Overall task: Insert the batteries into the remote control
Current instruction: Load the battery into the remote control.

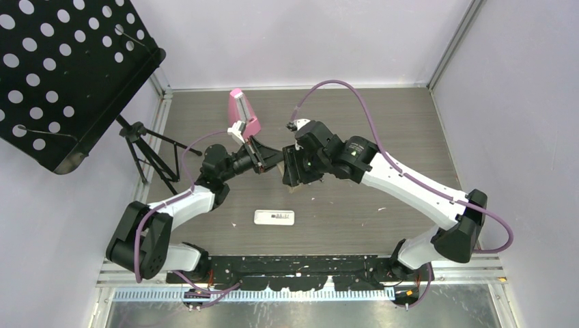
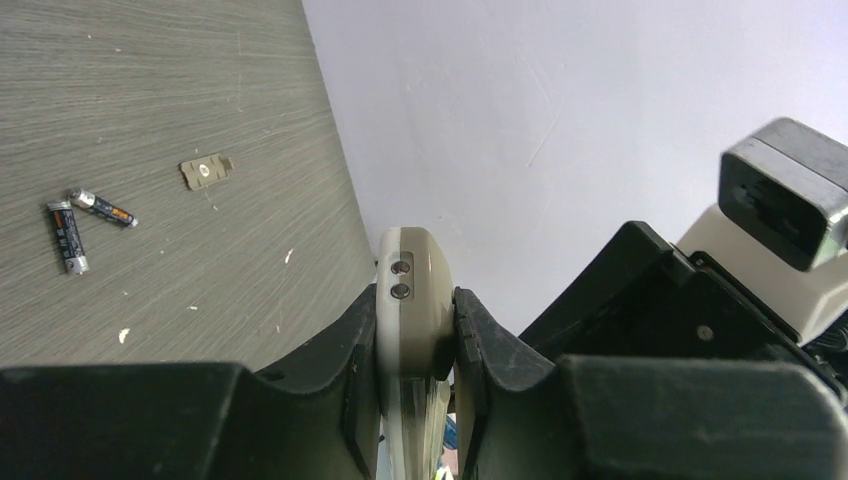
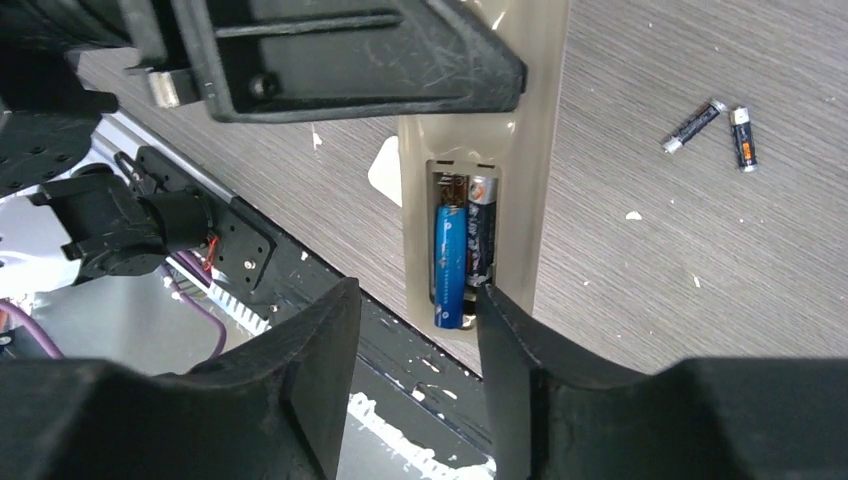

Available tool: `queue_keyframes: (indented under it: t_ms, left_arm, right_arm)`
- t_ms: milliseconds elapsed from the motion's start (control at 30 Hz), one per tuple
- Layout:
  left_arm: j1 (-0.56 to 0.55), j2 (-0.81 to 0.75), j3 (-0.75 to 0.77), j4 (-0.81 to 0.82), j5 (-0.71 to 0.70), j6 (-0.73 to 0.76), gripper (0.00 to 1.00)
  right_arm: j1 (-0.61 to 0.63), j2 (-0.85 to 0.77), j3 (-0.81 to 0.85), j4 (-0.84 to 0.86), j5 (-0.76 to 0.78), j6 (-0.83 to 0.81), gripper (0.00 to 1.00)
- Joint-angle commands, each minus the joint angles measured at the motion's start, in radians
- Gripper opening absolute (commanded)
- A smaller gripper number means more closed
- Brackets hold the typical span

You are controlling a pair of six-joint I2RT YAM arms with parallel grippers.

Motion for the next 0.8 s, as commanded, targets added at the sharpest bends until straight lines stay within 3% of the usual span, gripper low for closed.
queue_keyframes:
  t_ms: [0,133,300,400,500,600,767]
  left_arm:
    - [-0.004,-0.028,-0.002,0.09,-0.017,-0.063,0.0]
    - [-0.004,-0.088,-0.027,0.074,-0.067,-0.084,0.0]
    - [-0.004,-0.152,-0.034,0.037,-0.131,-0.139,0.0]
    - [-0.004,-0.171,-0.047,0.071,-0.178,-0.199,0.0]
    - [-0.004,-0.182,-0.081,0.132,-0.247,-0.298,0.0]
    - [-0.004,-0.191,-0.107,0.176,-0.317,-0.378,0.0]
    - [-0.007,-0.22,-0.124,0.192,-0.379,-0.449,0.0]
  right_arm:
    - [0.003,-0.103,-0.014,0.094,0.102,0.049,0.58]
    - [0.003,-0.206,-0.108,0.249,0.113,0.113,0.66]
    - [0.003,-0.336,-0.237,0.42,0.171,0.231,0.66]
    - [0.003,-0.457,-0.391,0.592,0.241,0.356,0.61]
    - [0.003,-0.539,-0.543,0.758,0.285,0.478,0.62]
    - [0.003,-0.541,-0.647,0.962,0.236,0.547,0.67]
    - [0.003,-0.459,-0.661,1.104,0.152,0.626,0.7]
